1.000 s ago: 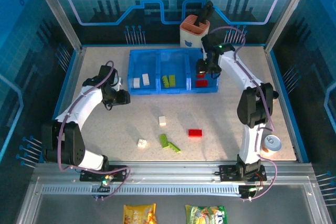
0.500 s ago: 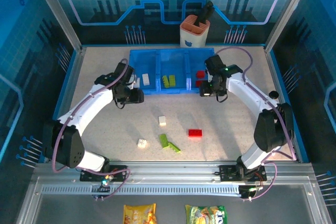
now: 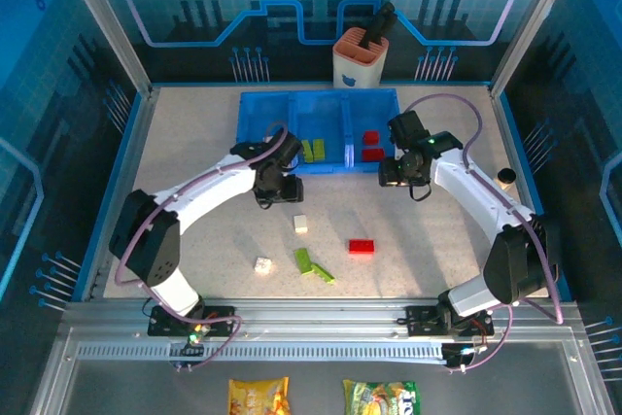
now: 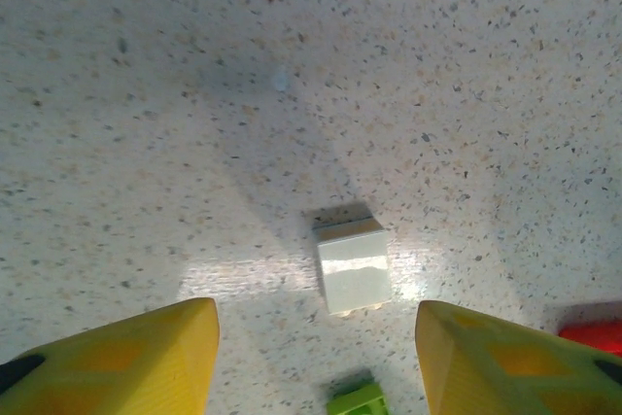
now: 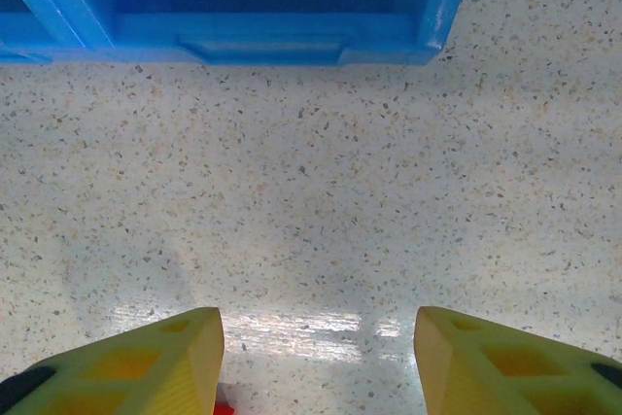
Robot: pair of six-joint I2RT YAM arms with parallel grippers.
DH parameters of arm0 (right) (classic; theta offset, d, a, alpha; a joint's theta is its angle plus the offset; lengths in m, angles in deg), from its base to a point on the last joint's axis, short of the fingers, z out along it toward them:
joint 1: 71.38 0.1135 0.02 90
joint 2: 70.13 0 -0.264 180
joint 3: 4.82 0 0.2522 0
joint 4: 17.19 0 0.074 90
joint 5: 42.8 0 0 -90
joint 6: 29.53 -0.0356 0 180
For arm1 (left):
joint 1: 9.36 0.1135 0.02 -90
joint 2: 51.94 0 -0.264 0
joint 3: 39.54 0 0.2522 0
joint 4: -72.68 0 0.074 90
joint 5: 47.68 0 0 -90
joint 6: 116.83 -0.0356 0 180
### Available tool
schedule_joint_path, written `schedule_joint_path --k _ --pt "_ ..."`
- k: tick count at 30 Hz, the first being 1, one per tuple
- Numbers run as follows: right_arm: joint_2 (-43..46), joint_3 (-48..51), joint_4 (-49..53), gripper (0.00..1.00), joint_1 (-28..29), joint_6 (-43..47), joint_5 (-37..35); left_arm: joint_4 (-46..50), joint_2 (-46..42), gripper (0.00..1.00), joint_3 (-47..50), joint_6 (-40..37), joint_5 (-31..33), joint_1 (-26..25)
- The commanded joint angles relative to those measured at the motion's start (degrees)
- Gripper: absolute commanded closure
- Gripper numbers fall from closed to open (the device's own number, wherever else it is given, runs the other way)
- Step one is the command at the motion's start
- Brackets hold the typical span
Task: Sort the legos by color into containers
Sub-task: Pick up the lego from the center of the table.
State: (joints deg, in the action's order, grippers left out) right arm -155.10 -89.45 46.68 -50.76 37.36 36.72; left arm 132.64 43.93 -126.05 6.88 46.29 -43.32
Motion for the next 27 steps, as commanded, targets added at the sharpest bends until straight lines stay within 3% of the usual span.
schedule_joint_path --k 1,13,27 --pt "1.4 0.5 1.2 0.44 -0.2 -0.2 -0.9 1.0 2.7 0.43 -2.1 5.2 3.7 -2.2" --pt "1.7 -0.2 2.1 0.45 -0.1 0.1 -0.8 -0.1 10.1 0.39 -2.4 10.1 6.1 -7.6" --pt "2.3 -0.5 3.0 0.46 -0.1 0.2 -0.9 -3.3 14.3 0.40 -0.2 11.9 4.4 -9.5"
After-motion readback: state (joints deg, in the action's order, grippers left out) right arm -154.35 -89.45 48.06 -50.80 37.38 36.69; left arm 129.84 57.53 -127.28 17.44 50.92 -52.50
